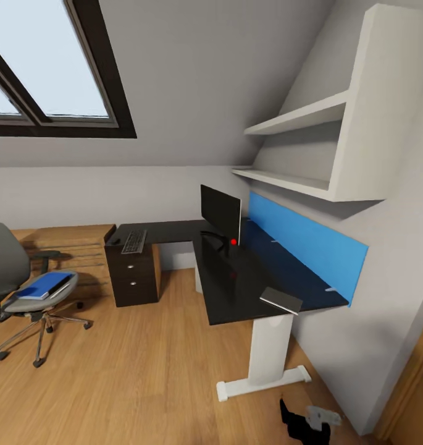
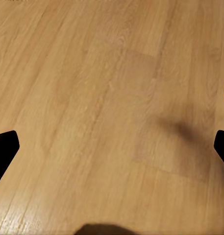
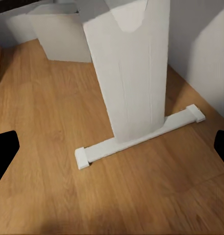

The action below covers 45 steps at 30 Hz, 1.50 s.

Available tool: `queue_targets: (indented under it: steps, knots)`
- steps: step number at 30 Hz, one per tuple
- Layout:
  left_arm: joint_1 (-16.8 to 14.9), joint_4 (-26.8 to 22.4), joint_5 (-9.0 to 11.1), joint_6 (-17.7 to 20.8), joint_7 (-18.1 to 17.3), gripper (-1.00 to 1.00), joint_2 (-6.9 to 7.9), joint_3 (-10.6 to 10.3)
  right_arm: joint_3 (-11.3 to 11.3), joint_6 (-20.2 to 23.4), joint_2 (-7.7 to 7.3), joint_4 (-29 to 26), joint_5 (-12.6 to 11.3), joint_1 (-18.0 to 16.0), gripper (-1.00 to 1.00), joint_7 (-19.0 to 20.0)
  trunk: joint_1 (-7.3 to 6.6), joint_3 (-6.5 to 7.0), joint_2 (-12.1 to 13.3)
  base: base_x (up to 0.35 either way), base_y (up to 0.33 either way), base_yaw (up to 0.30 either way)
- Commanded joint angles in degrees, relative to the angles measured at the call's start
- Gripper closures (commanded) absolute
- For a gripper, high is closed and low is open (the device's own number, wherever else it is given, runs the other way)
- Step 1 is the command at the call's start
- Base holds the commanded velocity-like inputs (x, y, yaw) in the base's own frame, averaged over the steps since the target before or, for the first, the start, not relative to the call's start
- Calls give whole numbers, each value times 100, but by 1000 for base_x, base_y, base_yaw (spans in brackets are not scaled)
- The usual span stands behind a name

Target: In the bedroom, organize the workspace by keeping the computer under the desk, ensuring the monitor is on the desk, placing the keyboard on the desk next to the monitor, placing the mouse on the desk next to the keyboard, moving the folder from the swivel chair onto the desk next to the mouse, stacking the notebook on top of the folder with the pen on top of the notebook, and positioning the swivel chair next to the desk.

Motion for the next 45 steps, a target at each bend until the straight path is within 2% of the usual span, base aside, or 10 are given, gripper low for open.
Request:
queue_targets:
  steps: [1,2,5,8,11,15,21,26,33,45]
  knots:
    - [2,-8,51,-10,14,-100,0,-8,35,237,-59,-175,-64,-42,-100,-79,1,-7,-5,0,0,0]
    - [2,-8,50,-12,10,-100,0,-9,31,729,-151,-498,-65,-134,-100,-267,1,-7,-5,0,0,0]
    - [2,-8,48,-13,4,-100,0,-10,-36,1464,-265,-909,-84,-407,-100,-511,1,-7,-5,0,0,0]
    - [2,-11,48,-17,3,-100,-4,-8,-355,1816,-310,-1074,-271,-785,-100,-608,1,-7,-5,0,0,0]
    - [2,-14,48,-21,9,-100,-7,-7,-920,2308,-330,-1147,-795,-1209,-100,-642,1,-7,-5,0,0,0]
    - [2,-16,48,-28,24,-100,-6,-4,-1384,3234,-366,-1193,-1490,-1524,-100,-563,1,-7,-5,0,0,0]
    - [2,-16,48,-27,40,-100,-1,0,-2224,4505,-688,-1222,-2830,-1814,-100,-100,67,-61,-125,0,0,0]
    - [2,-11,48,-24,47,-100,-5,-1,-2524,5024,-872,-1176,-3565,-1853,-100,638,176,-151,-325,0,0,0]
    - [2,-8,48,-23,51,-100,-9,-6,-2599,5443,-963,-1125,-3778,-1862,-100,1119,330,-277,-606,0,0,0]
    - [2,-202,48,-37,-5,-100,-9,-8,-2605,5597,-989,-1146,-3749,-1852,-100,1608,594,-492,-1087,0,0,0]
